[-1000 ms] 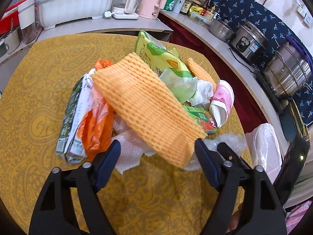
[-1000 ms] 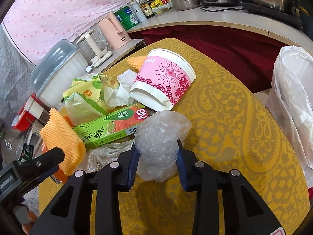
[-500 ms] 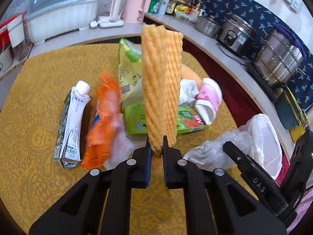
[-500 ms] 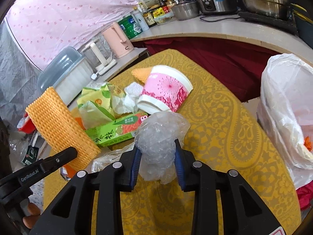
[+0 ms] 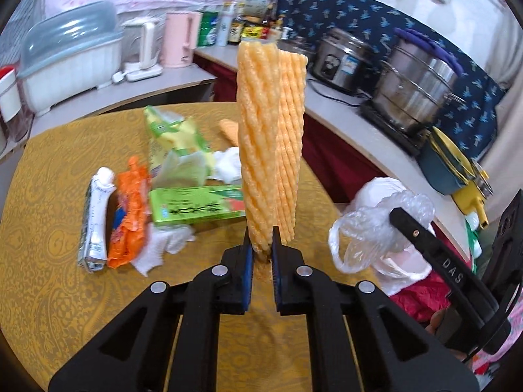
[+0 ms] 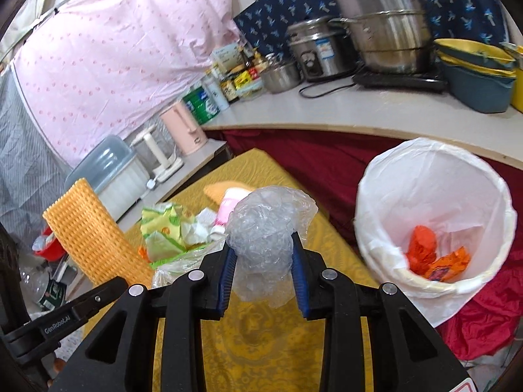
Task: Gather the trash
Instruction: 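Carry the foam net and bubble wrap over the bin and release both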
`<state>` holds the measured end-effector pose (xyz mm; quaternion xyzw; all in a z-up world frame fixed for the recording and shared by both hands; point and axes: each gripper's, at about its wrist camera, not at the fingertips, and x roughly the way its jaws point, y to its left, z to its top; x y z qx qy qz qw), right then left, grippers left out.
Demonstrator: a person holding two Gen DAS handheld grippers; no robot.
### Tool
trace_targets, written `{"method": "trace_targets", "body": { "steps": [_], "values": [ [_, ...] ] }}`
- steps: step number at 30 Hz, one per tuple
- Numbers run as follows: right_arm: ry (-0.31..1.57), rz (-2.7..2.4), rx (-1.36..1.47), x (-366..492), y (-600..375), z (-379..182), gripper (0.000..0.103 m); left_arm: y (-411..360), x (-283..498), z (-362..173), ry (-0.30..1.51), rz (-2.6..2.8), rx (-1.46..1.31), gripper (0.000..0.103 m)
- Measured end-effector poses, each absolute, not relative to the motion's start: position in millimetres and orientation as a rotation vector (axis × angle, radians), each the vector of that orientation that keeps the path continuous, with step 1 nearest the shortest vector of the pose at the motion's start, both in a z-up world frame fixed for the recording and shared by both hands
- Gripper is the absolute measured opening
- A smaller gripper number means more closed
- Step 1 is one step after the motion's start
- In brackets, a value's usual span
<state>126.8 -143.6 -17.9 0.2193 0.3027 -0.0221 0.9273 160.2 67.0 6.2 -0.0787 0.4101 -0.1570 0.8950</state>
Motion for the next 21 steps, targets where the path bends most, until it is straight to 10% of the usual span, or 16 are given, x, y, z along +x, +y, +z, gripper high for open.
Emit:
{"method": "trace_targets", "body": {
  "steps": [21],
  "values": [
    [0.487,-0.305,0.569,44,-281,-10,0.03,-90,134,21,0.827,-0.587,0.007,0.01]
  ]
}}
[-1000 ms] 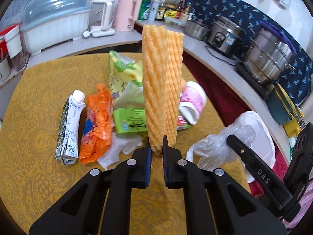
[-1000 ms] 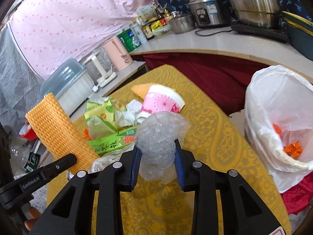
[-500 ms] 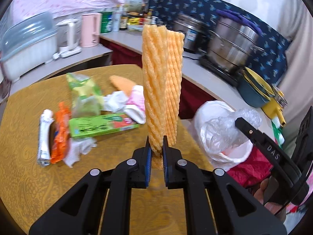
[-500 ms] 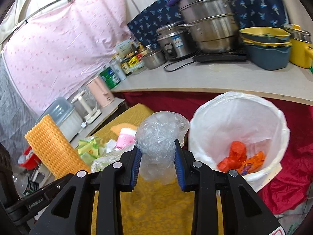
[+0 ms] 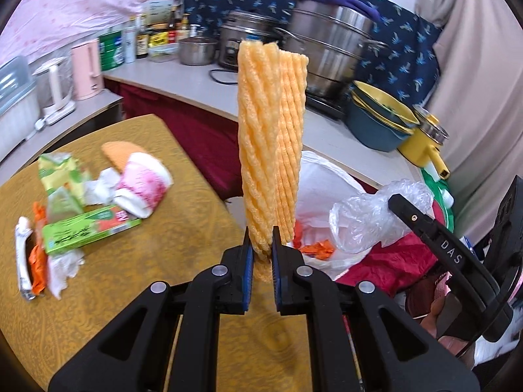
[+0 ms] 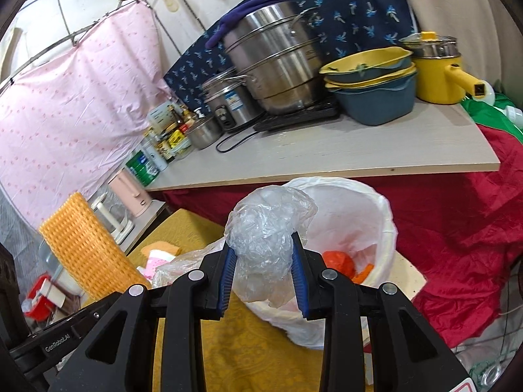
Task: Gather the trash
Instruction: 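Carry the foam net and bubble wrap over the bin and release both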
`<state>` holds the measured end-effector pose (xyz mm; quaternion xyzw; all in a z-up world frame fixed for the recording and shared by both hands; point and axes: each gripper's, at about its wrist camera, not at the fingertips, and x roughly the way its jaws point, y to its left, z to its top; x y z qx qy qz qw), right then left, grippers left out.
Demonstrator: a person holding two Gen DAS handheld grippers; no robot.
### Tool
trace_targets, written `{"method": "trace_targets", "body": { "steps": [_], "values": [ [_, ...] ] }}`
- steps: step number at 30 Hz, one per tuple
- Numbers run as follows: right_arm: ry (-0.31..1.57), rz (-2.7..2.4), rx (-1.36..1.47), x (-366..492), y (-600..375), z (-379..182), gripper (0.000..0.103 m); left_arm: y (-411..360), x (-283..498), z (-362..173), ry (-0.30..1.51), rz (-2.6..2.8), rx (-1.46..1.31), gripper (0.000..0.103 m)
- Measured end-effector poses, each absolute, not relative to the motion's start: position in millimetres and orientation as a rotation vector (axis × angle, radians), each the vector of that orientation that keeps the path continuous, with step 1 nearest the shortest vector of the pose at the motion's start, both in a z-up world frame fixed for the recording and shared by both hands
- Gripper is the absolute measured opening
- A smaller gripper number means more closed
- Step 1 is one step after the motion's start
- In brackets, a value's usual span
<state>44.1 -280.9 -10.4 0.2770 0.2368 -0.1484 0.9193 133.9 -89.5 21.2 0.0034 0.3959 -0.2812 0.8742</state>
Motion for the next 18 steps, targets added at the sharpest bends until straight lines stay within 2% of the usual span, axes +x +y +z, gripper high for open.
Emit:
{"method": "trace_targets", "body": {
  "steps": [18],
  "values": [
    [0.494,-0.429,0.643,26,-347,-46,0.03,-188,141,-5,0.865,-0.692,0.124,0.01]
  ]
}}
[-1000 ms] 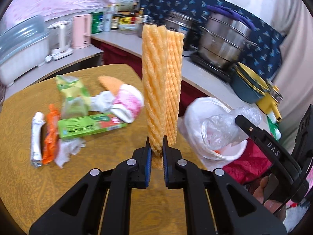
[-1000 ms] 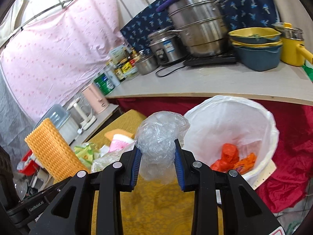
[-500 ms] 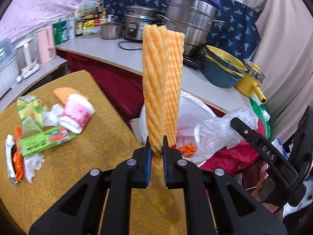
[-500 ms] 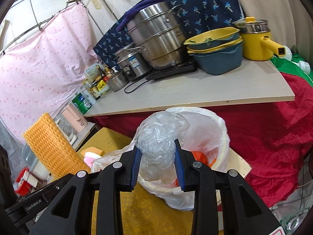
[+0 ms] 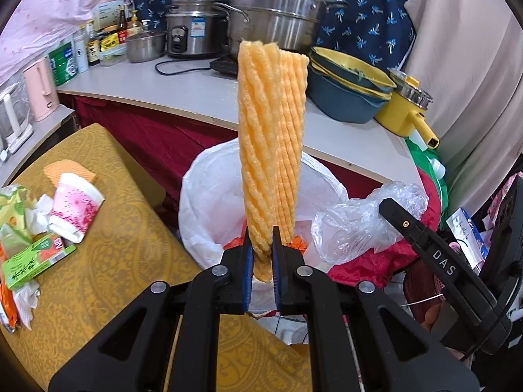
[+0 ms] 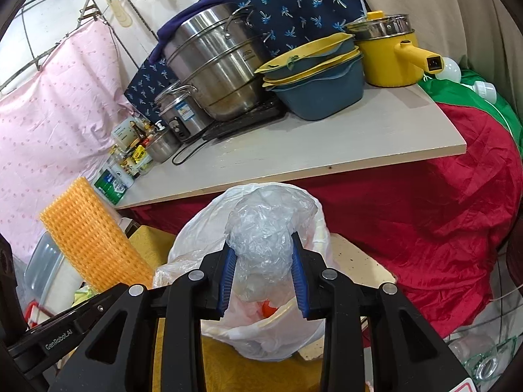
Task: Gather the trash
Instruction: 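Carry the foam net and bubble wrap over the bin and release both, then move both open tools back toward the remaining trash on the table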
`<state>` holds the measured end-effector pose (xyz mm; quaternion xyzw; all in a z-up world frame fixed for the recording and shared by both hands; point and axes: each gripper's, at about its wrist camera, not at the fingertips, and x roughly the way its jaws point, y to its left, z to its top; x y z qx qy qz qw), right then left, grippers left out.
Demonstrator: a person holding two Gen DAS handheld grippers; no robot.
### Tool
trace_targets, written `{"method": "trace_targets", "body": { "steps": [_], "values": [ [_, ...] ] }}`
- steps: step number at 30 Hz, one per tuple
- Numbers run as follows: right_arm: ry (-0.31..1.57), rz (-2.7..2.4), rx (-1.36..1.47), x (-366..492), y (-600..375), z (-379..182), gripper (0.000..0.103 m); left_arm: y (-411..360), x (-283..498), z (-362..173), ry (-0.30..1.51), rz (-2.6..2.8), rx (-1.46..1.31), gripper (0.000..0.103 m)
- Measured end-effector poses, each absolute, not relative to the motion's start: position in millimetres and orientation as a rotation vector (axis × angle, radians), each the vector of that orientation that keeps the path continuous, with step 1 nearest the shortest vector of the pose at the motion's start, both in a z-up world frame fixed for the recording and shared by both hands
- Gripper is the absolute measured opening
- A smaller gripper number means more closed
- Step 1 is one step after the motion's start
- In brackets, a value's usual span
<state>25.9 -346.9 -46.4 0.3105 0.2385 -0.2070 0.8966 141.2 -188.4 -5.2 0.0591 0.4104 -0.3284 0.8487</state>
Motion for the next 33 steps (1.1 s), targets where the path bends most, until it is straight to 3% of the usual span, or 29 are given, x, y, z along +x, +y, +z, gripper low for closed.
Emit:
{"method": "trace_targets", "body": {
  "steps": [14,15,18,19,22,28,30,33],
  "values": [
    [0.549,-0.44,0.625,53,-362,-70,0.03,-220,172,-43,0.931,-0.694,0.175,0.012],
    [0.551,-0.44,0.625,55,-362,-71,0.03,-220,174,-44,0.932,-0.687,0.176,0.019],
    [0.555,-0.439,0.621,61,-361,-73,0.031,-213,179,-44,0.92,-0.655,0.157,0.052],
    [0.556,-0.437,0.619,64,-361,-73,0.031,-209,180,-42,0.91,-0.65,0.146,0.056],
    [0.563,-0.432,0.61,72,-358,-73,0.033,-200,183,-36,0.889,-0.632,0.138,0.066],
    [0.574,-0.413,0.585,92,-347,-69,0.039,-180,188,-28,0.866,-0.598,0.111,0.072],
    [0.571,-0.405,0.577,97,-343,-66,0.052,-173,191,-26,0.864,-0.584,0.101,0.073],
    [0.56,-0.403,0.553,102,-334,-61,0.063,-162,195,-24,0.866,-0.565,0.088,0.077]
  ]
}}
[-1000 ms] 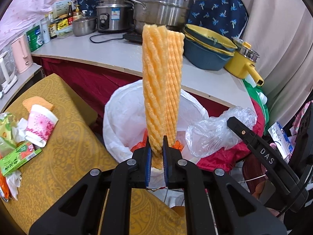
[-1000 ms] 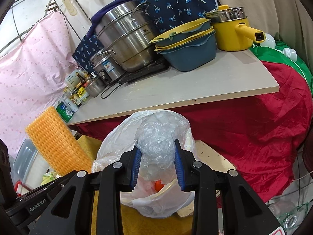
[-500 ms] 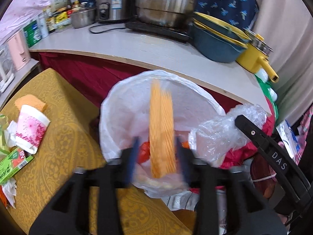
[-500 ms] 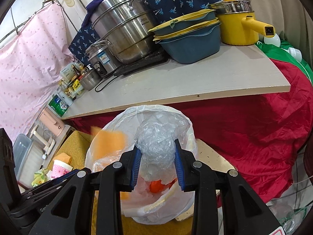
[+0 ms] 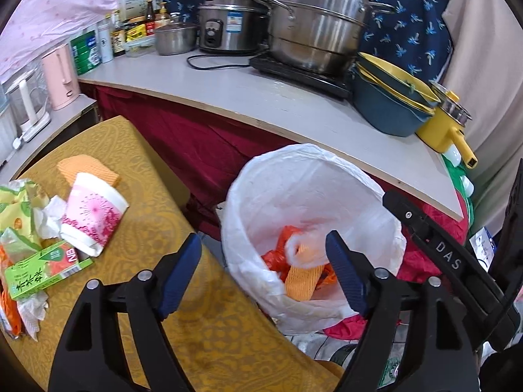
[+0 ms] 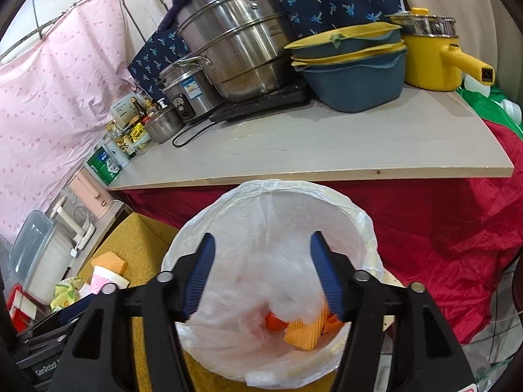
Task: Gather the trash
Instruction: 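Move both open tools back toward the remaining trash on the table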
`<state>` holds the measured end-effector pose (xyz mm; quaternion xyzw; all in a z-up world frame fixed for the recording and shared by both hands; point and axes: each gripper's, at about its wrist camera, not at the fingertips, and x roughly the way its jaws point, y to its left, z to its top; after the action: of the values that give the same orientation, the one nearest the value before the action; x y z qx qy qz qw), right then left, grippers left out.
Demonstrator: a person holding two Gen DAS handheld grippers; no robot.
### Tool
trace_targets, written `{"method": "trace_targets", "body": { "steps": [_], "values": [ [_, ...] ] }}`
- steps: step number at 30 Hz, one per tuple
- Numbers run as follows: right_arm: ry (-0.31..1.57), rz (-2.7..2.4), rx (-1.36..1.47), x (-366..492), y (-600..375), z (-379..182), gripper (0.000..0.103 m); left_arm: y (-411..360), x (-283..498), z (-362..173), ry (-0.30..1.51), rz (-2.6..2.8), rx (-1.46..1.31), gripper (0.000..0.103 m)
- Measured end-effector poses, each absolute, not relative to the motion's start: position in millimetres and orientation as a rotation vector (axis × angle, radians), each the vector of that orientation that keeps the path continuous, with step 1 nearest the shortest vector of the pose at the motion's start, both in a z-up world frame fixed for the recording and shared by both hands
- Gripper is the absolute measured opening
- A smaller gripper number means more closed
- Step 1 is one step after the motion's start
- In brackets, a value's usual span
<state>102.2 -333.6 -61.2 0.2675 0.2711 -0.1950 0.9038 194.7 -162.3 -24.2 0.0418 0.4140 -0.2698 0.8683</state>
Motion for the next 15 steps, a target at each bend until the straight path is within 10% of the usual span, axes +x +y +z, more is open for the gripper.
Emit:
{"method": "trace_targets", "body": {
  "steps": [15],
  "values": [
    [0.543,-0.339,0.516,113,-284,-30,0.073,-98,195,-8,0.845,-0.465,0.014,0.087]
  ]
}}
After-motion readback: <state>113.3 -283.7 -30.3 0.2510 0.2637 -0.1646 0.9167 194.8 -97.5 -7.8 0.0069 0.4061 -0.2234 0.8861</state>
